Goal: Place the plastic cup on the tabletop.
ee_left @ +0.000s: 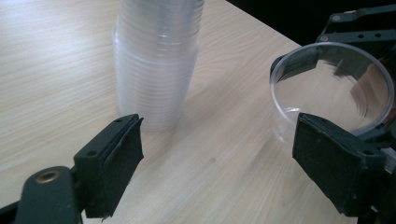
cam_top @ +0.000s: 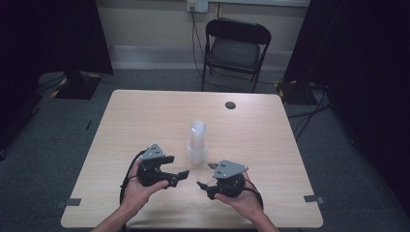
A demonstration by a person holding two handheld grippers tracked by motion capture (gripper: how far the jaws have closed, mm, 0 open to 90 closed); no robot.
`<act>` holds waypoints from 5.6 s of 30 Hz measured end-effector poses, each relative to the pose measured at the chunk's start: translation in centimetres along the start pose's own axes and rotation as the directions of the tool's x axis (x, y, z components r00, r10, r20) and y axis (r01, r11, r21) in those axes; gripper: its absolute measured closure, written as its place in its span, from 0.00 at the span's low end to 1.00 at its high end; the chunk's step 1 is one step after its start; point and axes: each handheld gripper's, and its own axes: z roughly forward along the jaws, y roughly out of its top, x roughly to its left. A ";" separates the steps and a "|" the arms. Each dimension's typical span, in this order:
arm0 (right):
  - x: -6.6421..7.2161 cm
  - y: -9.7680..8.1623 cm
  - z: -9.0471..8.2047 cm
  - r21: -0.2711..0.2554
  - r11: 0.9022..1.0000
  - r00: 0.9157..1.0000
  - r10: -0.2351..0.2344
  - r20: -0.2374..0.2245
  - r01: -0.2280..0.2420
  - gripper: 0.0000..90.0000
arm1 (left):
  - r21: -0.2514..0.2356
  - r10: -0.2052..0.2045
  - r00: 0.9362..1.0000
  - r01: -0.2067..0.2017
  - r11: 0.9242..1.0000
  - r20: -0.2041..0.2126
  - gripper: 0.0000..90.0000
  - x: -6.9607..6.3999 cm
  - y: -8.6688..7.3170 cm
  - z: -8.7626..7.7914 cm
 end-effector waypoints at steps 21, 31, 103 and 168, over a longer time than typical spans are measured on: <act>-2.6 -0.1 -1.0 -0.072 0.989 0.989 0.136 0.056 -0.131 0.34 | 0.033 0.031 0.995 -0.028 0.999 -0.098 0.18 2.2 -3.5 -1.9; -4.5 -0.2 -0.9 -0.089 0.977 0.976 0.200 0.085 -0.193 0.34 | 0.059 0.077 0.992 -0.071 0.996 -0.101 0.18 2.5 -4.3 -2.0; -15.1 -2.5 6.7 -0.168 0.900 0.852 0.436 0.291 -0.403 0.31 | 0.062 0.072 0.989 -0.064 0.996 -0.126 0.21 2.8 -4.7 -2.1; -10.6 -6.4 -3.1 -0.045 0.883 0.854 0.464 0.236 -0.467 0.17 | 0.038 0.037 0.977 -0.030 0.999 -0.212 0.21 4.6 -4.5 -2.9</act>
